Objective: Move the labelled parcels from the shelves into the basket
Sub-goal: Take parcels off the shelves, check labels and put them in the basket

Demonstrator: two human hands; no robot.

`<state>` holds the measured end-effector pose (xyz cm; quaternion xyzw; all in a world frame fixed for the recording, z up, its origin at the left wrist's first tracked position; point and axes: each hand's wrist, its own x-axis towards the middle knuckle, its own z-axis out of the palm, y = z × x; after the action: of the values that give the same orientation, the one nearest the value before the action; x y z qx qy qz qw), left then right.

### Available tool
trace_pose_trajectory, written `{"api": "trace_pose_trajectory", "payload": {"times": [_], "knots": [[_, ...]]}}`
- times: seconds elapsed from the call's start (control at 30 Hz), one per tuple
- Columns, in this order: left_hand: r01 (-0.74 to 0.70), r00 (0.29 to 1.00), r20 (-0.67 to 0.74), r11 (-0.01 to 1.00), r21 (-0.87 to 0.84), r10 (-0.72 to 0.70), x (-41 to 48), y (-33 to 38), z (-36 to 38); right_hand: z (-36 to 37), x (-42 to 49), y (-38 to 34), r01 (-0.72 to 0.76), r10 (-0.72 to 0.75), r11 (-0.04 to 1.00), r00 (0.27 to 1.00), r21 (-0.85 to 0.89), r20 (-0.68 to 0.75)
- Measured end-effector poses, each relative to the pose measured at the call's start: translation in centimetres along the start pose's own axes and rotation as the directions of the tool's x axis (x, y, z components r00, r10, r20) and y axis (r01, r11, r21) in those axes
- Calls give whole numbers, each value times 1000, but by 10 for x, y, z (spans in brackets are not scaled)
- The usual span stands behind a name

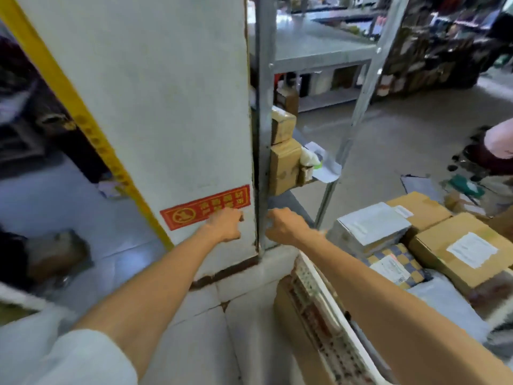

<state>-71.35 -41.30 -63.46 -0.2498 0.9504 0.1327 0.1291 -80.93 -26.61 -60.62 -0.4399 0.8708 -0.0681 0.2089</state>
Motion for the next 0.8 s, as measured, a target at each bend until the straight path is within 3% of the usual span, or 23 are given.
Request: {"api": "trace_pose_trajectory", "payload": {"times": [0.2,0.4,0.53,0.67,0.8], "knots": [[368,916,-98,913,-177,-388,-128,-147,-16,17,23,-168,375,-364,922,924,-92,114],[641,705,-85,684,-349,-704,-285,-249,9,70,-8,-326,663,-621,740,737,-109,266],[742,527,-51,489,-458,-848,-380,-273,40,109,-45,-408,821,-736,563,551,-97,392],[774,295,-5,242,-585,-956,-454,-269,69,142,-79,-472,906,-774,420,387,-50,502],[815,82,60,32,-578,-995,-503,-242,101,166,-116,-505,975,-803,224,187,-4,566]]}}
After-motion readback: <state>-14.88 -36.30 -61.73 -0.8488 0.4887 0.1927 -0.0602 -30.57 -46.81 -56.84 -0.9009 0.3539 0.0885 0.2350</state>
